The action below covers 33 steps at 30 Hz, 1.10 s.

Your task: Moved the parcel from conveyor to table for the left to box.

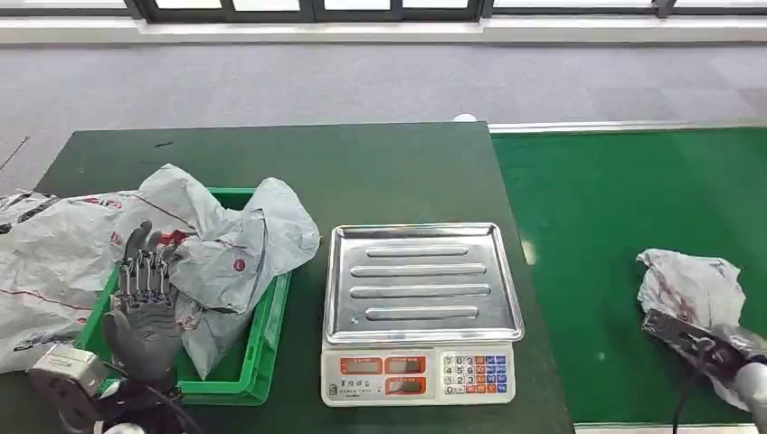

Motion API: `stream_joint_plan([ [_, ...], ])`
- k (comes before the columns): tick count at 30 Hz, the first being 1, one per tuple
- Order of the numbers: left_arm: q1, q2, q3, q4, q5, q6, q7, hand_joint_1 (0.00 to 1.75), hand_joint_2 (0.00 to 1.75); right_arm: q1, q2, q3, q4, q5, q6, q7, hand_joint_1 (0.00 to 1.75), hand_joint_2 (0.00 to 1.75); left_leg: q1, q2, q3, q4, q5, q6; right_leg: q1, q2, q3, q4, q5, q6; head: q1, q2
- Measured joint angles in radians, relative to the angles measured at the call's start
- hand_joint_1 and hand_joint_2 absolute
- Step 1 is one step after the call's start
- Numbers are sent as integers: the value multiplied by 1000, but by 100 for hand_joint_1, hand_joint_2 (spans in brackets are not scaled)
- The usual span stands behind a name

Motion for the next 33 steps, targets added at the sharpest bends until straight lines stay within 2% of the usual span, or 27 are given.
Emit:
stream_joint_plan([
  [5, 35, -11, 16, -22, -3, -29, -18, 0, 0, 27, 51, 0, -112, 10, -103, 6, 175, 175, 0, -7, -1, 0, 1, 0, 0, -6, 0, 0, 0, 0, 0, 0],
  [8, 44, -16, 26, -22, -3, -39, -24, 0, 0, 80, 104, -20, -258, 27, -275, -46, 175, 175, 1, -7, -2, 0, 1, -1, 1, -7, -1, 1, -1, -1, 0, 0],
  [10, 42, -19, 27, -22, -6, -42, -25, 0, 0, 102, 152, -47, -381, 19, -334, -76, 175, 175, 1, -5, -2, 0, 1, -2, 1, -4, -2, 1, -1, -1, 0, 0],
  [14, 21, -22, 27, -15, -7, -43, -24, 0, 0, 118, 206, -72, -600, -30, -379, -163, 175, 175, 1, -7, 4, 0, 4, -2, 1, -6, -4, 2, 0, -1, 0, 0],
  [18, -9, -24, 27, -5, -6, -44, -13, 0, 0, 121, 238, -71, -759, -46, -425, -229, 175, 175, 1, -7, -3, 0, 5, -3, 0, -6, -3, 2, 1, -2, 0, 0],
  [23, -31, -24, 24, 11, -6, -43, -8, 0, 0, 126, 284, -30, -912, -9, -510, -264, 175, 175, 1, -5, -3, 0, 4, -2, 0, -5, -3, 2, 1, -2, 0, 0],
  [27, -59, -24, 14, 32, -5, -42, -7, 0, 0, 86, 309, 32, -966, -39, -496, -274, 175, 175, 1, -5, -3, 0, 4, -2, 1, -5, -3, 2, 1, -3, 0, 0],
  [33, -116, -24, -15, 80, -2, -55, 7, 0, 0, 20, 389, 165, -937, -111, -355, -248, 175, 175, 1, -4, -2, 0, 5, -3, 1, -4, -3, 2, 2, -4, 0, 0],
])
